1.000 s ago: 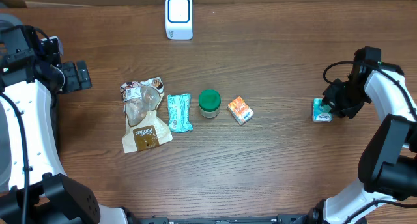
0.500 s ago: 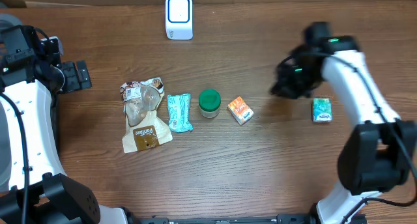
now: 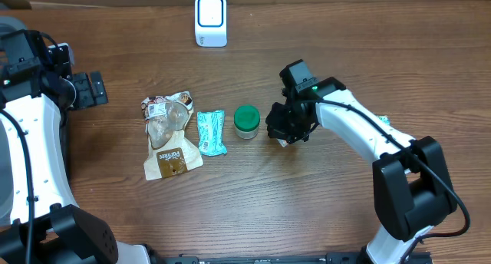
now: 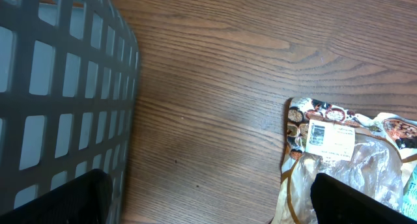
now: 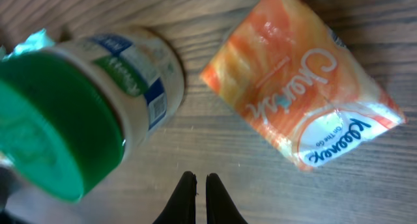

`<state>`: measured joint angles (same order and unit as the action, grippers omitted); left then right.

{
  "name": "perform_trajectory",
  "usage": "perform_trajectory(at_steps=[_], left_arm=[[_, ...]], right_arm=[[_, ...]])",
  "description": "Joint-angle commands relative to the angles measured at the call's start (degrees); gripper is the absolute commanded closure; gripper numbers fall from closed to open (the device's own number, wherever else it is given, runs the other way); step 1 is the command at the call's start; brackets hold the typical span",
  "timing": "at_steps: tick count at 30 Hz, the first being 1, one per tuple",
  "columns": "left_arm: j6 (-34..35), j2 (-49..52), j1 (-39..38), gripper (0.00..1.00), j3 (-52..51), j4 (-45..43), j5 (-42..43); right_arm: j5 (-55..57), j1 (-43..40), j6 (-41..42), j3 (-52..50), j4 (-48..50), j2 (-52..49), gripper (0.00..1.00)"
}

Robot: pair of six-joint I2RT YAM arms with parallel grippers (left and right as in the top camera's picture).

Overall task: Scan the item barcode
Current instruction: 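Reach the right gripper to the orange box and grasp it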

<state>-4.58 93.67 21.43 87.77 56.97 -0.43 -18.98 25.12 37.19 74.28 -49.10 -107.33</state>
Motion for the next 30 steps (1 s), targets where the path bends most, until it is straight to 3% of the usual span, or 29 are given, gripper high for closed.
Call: perform_trajectory(at_steps=[1, 16, 21, 26, 30], left_arm=[[0.76, -0.31, 0.63, 0.00, -0.31, -0.24, -0.37], [0.76, -0.31, 0.63, 0.00, -0.28, -0.24, -0.37], [0.76, -0.31, 0.63, 0.01, -0.31, -0.24, -0.37], [0.76, -0.31, 0.63, 0.01, -0.31, -0.24, -0.37], [0.76, -0.31, 0.63, 0.01, -0.31, -0.24, -0.37]], right_arm=[[5.60, 0.37, 5.27, -2.69, 1.86, 0.48, 0.96], [16.87, -4.31, 4.92, -5.22, 2.40, 0.48, 0.96], [22.67, -7.69, -0.70, -5.22, 14.08, 0.48, 0.96], [13.20, -8.37, -3.21, -5.18, 27.12, 0.48, 0.95], [9.40, -8.37, -3.19, -3.85, 28.15, 0.48, 0.88]])
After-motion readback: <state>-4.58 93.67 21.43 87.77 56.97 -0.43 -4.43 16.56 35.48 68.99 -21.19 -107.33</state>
